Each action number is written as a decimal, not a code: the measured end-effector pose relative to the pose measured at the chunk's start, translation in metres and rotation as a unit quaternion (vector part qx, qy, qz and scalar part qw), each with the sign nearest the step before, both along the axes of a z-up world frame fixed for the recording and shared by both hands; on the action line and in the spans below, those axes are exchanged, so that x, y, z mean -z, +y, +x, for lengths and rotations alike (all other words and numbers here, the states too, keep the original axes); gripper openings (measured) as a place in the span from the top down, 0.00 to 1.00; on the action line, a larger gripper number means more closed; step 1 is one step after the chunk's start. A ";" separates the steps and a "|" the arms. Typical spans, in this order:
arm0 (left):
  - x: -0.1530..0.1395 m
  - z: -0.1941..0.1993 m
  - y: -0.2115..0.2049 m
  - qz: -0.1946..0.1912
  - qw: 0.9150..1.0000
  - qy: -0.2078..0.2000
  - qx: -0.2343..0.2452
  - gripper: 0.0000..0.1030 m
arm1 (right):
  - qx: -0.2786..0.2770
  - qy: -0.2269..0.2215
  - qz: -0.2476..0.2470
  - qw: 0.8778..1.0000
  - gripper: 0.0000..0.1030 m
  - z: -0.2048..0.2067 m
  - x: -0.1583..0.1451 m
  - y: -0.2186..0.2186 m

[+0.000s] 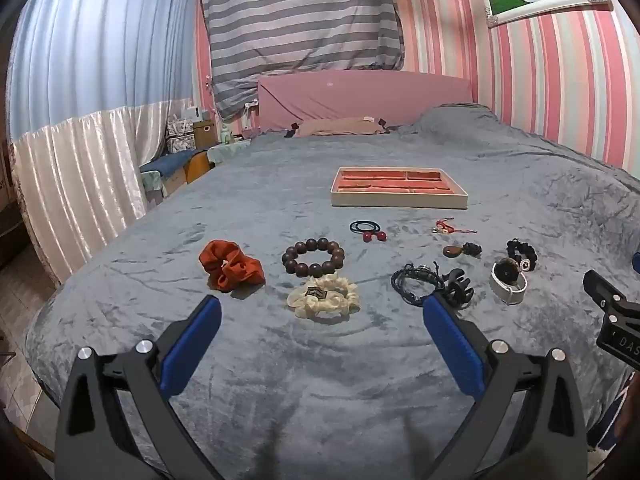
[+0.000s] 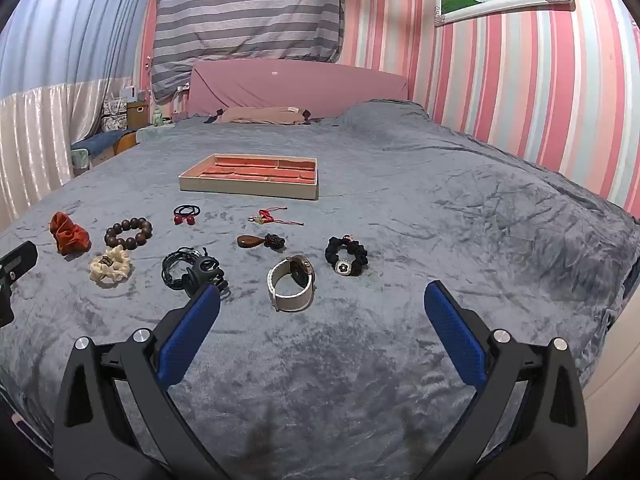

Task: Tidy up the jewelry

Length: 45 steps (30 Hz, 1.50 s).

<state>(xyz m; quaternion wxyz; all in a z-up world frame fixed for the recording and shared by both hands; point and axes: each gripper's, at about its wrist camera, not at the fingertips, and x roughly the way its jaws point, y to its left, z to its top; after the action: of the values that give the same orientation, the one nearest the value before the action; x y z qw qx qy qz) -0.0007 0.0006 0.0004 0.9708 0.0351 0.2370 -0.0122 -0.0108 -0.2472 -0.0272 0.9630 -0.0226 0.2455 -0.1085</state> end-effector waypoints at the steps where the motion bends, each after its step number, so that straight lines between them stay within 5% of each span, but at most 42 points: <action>1: 0.000 0.000 0.000 0.000 1.000 0.000 0.001 0.04 | 0.000 -0.001 0.000 1.000 0.04 0.000 0.000 0.000; 45: 0.001 0.002 0.010 -0.002 1.000 0.010 -0.005 0.04 | -0.004 -0.002 -0.001 1.000 0.04 -0.001 -0.001 0.001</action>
<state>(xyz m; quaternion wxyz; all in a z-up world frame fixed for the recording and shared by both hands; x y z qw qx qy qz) 0.0014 0.0108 -0.0011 0.9685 0.0322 0.2469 -0.0086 -0.0113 -0.2463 -0.0266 0.9639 -0.0246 0.2432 -0.1051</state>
